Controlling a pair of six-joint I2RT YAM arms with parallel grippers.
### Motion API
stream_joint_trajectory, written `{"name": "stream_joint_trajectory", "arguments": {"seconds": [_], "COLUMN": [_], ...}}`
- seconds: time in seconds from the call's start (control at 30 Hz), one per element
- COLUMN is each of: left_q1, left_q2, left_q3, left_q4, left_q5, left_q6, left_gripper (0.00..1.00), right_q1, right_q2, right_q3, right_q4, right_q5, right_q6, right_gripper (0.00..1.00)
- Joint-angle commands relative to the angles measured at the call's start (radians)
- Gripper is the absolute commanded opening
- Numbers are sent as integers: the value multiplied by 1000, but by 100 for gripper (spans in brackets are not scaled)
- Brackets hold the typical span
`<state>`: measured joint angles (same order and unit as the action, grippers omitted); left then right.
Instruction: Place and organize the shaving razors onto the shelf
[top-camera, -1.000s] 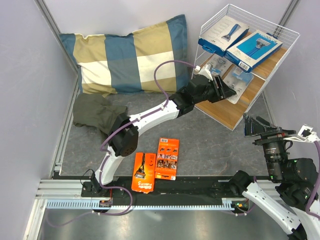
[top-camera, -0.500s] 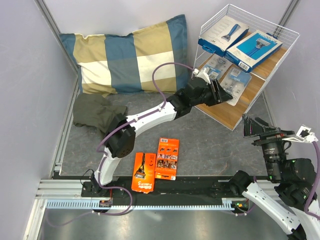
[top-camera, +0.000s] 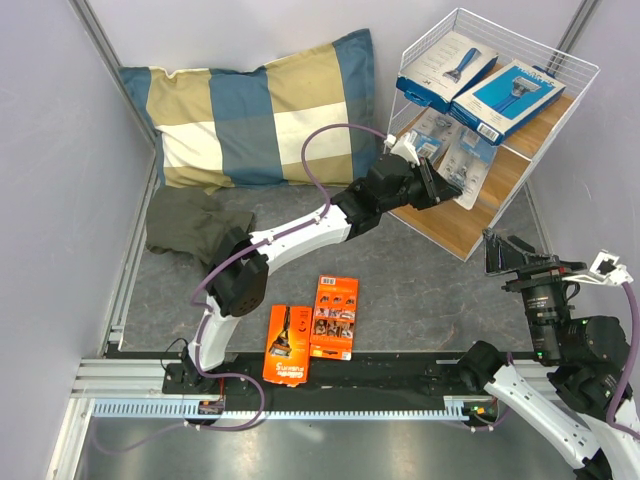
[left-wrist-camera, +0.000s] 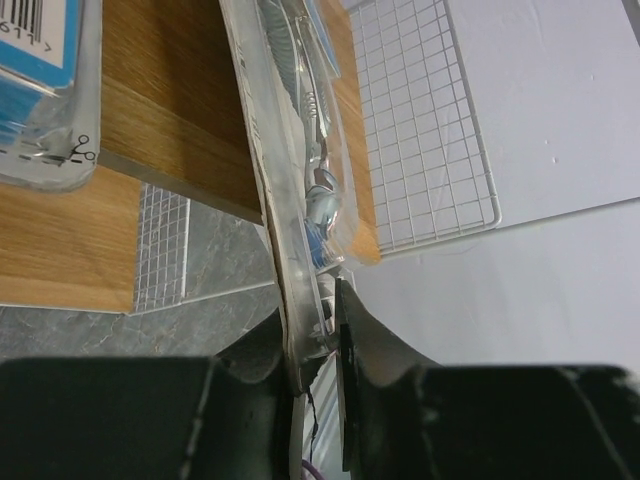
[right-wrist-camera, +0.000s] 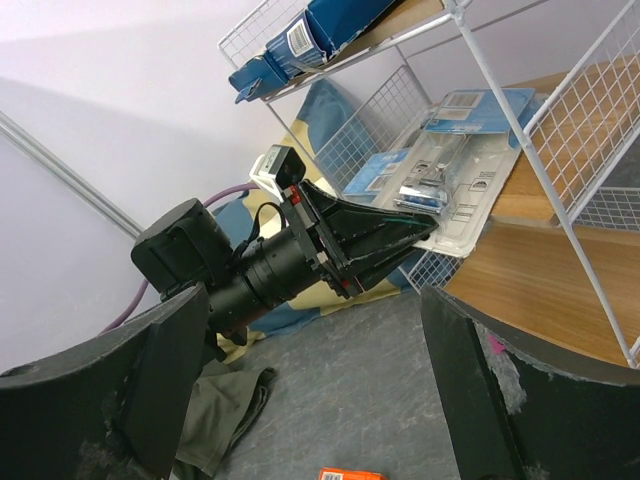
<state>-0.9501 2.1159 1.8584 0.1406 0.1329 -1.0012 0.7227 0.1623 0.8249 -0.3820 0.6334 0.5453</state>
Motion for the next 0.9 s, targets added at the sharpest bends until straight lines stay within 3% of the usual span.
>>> {"name": "stream_joint_trajectory", "arguments": {"seconds": [0.0, 0.23, 0.57, 0.87], "left_q1": [13, 36, 45, 53], "left_q2": [24, 105, 76, 75], "left_q3": [71, 202, 220, 265], "left_q4": [68, 36, -73, -182], "left_q5": [17, 94, 93, 160], "left_q6": [-30, -76, -27, 19], "left_gripper": [21, 27, 53, 56], "right_q1": [1, 0, 1, 0], "right_q2": [-17, -29, -37, -37], "right_q3": [-4, -4, -9, -13], "right_q4": [-3, -18, -26, -24], "right_q5": [6, 15, 19, 19], "right_q6": [2, 1, 7, 18], "right_gripper": [95, 95, 95, 95]}}
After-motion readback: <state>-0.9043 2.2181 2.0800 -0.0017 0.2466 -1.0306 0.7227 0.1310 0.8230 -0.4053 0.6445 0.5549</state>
